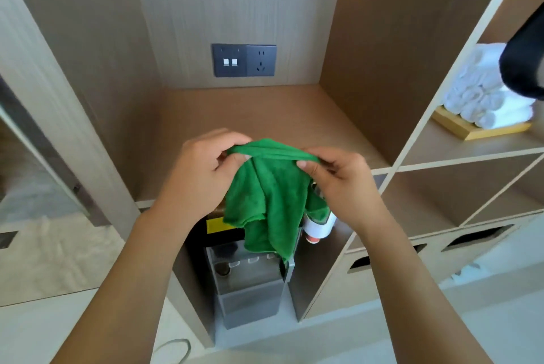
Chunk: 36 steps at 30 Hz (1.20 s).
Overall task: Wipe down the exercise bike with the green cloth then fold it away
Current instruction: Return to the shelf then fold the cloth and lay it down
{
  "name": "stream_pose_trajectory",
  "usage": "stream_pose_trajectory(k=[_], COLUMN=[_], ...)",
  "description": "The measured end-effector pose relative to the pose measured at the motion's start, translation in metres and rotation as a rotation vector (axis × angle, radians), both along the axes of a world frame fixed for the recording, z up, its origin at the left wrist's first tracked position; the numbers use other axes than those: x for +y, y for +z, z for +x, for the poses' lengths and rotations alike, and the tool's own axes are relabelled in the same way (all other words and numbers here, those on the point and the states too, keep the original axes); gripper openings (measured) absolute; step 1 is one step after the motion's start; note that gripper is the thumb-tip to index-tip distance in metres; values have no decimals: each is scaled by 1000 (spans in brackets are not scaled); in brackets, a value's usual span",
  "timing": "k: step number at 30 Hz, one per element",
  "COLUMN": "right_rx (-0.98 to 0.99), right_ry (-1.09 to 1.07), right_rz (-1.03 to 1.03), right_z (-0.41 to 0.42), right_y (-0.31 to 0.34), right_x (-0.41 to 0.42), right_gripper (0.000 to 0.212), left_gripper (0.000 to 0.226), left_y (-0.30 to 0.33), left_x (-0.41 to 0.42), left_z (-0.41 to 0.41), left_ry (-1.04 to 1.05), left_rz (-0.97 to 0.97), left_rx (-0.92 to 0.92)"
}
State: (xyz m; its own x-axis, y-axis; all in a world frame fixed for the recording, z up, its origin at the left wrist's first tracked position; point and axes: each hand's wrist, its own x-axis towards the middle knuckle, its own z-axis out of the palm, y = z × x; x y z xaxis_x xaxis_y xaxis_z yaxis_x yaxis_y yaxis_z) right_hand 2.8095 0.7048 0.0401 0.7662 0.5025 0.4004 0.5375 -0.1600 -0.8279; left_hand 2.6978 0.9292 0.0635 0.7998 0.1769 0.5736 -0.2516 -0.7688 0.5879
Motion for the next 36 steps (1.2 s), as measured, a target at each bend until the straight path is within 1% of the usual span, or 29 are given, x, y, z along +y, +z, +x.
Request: stream_pose_trajectory(k=[3, 5, 7, 9, 12, 14, 16, 17, 18, 21, 23, 26, 28, 29, 32, 34, 36], right_rx=[-133, -160, -176, -164, -153, -135, -62, -58, -85, -210, -265, -203, -193, -215, -293, -305, -270], right_ry=[11, 32, 67, 92, 66, 23, -10, -14, -9, 84, 168, 301, 327, 318, 296, 265, 174], right_rz=[-45, -74, -86, -84, -109, -130, -216, -277, -325, -357, -398, -496, -548, -540, -460, -436, -379], right_z=[39, 63, 84, 105, 140, 165, 178, 179, 177, 162, 151, 134, 128, 127, 130, 133, 141], right_y=[13, 25, 36, 43, 39, 30, 26, 25, 25, 25, 25, 25, 21, 19, 15, 18, 27], right_x=[16, 25, 32, 42, 67, 85, 94, 94, 91, 73, 61, 48, 45, 45, 48, 47, 44], right_gripper=[12, 9, 10, 13, 10, 8, 25, 31, 31, 21, 24, 38, 44, 40, 16, 11, 11], left_gripper=[15, 12, 11, 14, 13, 23, 29, 29, 27, 21, 25, 30, 33, 31, 18, 15, 14], left_y=[8, 12, 17, 20, 17, 14, 15, 15, 14, 3, -8, -17, -20, -21, -25, -23, -14], left_x=[13, 20, 29, 38, 50, 52, 49, 45, 41, 21, 10, 6, 9, 11, 13, 14, 17], left_z=[27, 42, 53, 68, 97, 112, 116, 114, 111, 103, 100, 95, 90, 88, 89, 90, 87], left_ry=[71, 113, 130, 149, 268, 364, 393, 370, 326, 192, 161, 130, 112, 114, 177, 205, 244], left_rz=[58, 83, 95, 121, 99, 74, 89, 100, 104, 94, 116, 110, 86, 79, 117, 146, 162], left_rx=[-13, -3, -2, -10, 20, 31, 55, 78, 110, 257, 300, 282, 309, 313, 253, 182, 112])
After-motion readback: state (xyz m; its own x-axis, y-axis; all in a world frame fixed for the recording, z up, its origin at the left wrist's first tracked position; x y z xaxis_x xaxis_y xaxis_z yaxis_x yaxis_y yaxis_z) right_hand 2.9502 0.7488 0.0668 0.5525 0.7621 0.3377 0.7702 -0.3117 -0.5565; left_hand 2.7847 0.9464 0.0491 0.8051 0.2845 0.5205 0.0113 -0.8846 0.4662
